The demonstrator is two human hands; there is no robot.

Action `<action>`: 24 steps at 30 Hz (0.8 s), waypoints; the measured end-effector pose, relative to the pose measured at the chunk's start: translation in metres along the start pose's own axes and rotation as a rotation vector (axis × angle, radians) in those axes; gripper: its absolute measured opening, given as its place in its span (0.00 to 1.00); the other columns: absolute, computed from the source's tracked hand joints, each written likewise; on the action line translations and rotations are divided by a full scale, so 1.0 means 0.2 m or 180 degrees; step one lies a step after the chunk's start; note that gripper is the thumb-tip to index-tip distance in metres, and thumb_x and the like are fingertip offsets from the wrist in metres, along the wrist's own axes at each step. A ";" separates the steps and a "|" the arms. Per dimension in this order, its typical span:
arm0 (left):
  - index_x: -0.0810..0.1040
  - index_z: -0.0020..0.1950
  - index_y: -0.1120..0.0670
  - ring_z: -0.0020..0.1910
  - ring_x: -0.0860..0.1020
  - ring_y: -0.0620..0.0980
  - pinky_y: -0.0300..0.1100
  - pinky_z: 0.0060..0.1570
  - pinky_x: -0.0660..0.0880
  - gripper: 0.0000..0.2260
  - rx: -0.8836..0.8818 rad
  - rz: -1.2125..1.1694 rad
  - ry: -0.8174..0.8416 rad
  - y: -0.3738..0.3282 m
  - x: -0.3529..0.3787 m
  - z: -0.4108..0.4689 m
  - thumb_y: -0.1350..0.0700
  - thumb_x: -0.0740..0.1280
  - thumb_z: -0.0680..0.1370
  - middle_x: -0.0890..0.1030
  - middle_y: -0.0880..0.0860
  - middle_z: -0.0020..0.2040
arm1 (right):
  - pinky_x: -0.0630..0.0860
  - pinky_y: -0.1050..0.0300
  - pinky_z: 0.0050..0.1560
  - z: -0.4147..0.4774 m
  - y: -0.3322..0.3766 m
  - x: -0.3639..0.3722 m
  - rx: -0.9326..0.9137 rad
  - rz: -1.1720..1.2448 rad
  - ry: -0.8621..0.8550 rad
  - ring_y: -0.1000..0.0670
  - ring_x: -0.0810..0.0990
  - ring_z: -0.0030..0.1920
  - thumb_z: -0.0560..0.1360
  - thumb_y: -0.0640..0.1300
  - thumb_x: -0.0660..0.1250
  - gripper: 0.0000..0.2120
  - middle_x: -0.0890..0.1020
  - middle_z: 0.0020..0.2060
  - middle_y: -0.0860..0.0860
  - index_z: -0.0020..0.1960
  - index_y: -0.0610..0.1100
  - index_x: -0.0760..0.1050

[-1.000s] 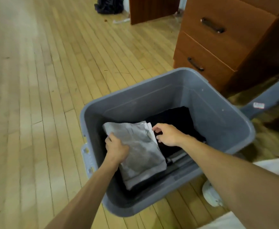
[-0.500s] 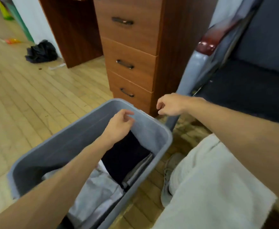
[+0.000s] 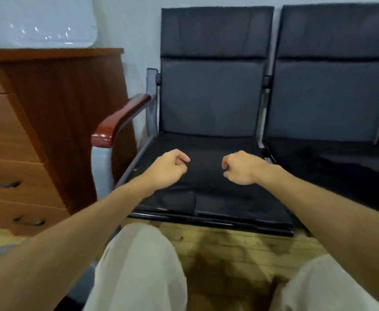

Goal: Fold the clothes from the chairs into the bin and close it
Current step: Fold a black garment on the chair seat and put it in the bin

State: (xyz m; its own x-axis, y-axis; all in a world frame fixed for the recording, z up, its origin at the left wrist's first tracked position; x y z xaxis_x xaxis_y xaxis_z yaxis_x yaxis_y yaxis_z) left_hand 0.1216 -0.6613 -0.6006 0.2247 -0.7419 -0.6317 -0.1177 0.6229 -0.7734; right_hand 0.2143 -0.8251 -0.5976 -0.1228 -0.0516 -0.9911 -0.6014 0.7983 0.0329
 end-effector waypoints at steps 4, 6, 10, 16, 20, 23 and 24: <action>0.75 0.55 0.47 0.50 0.79 0.48 0.39 0.49 0.74 0.08 0.0253 0.0134 0.0674 -0.15 0.37 0.26 0.57 0.62 0.79 0.80 0.49 0.50 | 0.75 0.46 0.59 -0.01 -0.40 0.11 0.0548 0.0679 -0.0185 0.43 0.76 0.58 0.79 0.46 0.61 0.13 0.79 0.56 0.46 0.62 0.45 0.74; 0.75 0.58 0.48 0.51 0.78 0.45 0.37 0.51 0.73 0.09 0.0405 0.0196 0.0984 -0.23 0.56 0.38 0.57 0.61 0.80 0.79 0.47 0.52 | 0.76 0.47 0.58 -0.03 -0.59 0.18 0.0847 0.1021 -0.0403 0.44 0.77 0.56 0.78 0.45 0.61 0.12 0.79 0.56 0.46 0.60 0.46 0.75; 0.77 0.56 0.49 0.47 0.78 0.46 0.36 0.46 0.73 0.09 0.0667 0.0067 0.1077 -0.33 0.89 0.52 0.59 0.61 0.80 0.80 0.48 0.49 | 0.77 0.50 0.58 -0.07 -0.92 0.31 0.1322 0.1236 -0.0531 0.46 0.78 0.57 0.77 0.45 0.63 0.14 0.81 0.57 0.47 0.61 0.45 0.77; 0.78 0.53 0.51 0.52 0.78 0.48 0.30 0.45 0.73 0.10 0.0878 0.0153 0.1571 -0.30 1.20 0.55 0.64 0.62 0.79 0.78 0.50 0.53 | 0.72 0.48 0.63 -0.10 -1.27 0.40 0.1866 0.1136 -0.0561 0.43 0.68 0.68 0.78 0.44 0.64 0.23 0.69 0.69 0.46 0.72 0.44 0.66; 0.79 0.53 0.49 0.48 0.78 0.44 0.29 0.42 0.71 0.09 0.0846 0.0003 0.1619 -0.33 1.19 0.60 0.60 0.62 0.80 0.79 0.47 0.51 | 0.68 0.48 0.69 -0.07 -1.32 0.51 0.2013 0.1408 -0.0213 0.41 0.67 0.70 0.79 0.50 0.65 0.32 0.67 0.71 0.44 0.77 0.44 0.56; 0.79 0.52 0.47 0.49 0.78 0.42 0.30 0.44 0.72 0.08 0.0869 0.0146 0.1777 -0.33 1.20 0.61 0.59 0.63 0.81 0.79 0.45 0.50 | 0.74 0.51 0.61 -0.06 -1.34 0.48 0.2137 0.1515 -0.0594 0.44 0.75 0.62 0.78 0.50 0.66 0.22 0.75 0.63 0.45 0.70 0.44 0.69; 0.79 0.52 0.47 0.49 0.78 0.42 0.30 0.45 0.72 0.08 0.0869 0.0163 0.1778 -0.33 1.20 0.61 0.59 0.63 0.81 0.79 0.45 0.50 | 0.76 0.51 0.56 -0.06 -1.34 0.47 0.2212 0.1497 -0.0715 0.45 0.77 0.57 0.78 0.49 0.66 0.17 0.77 0.59 0.45 0.65 0.44 0.74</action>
State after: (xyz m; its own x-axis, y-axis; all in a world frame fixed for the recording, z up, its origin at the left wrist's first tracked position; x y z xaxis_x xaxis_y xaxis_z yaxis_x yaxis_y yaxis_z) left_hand 0.3020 -0.8501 -0.6940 -0.3232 -0.6812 -0.6569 0.1531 0.6473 -0.7467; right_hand 0.3548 -1.0521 -0.6972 -0.0348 0.4370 -0.8988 0.1002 0.8963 0.4319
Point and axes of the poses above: each hand's wrist, its own z-axis towards the middle knuckle, its own x-axis out of the palm, y = z × x, the point moved 6 cm from there along z, towards the middle knuckle
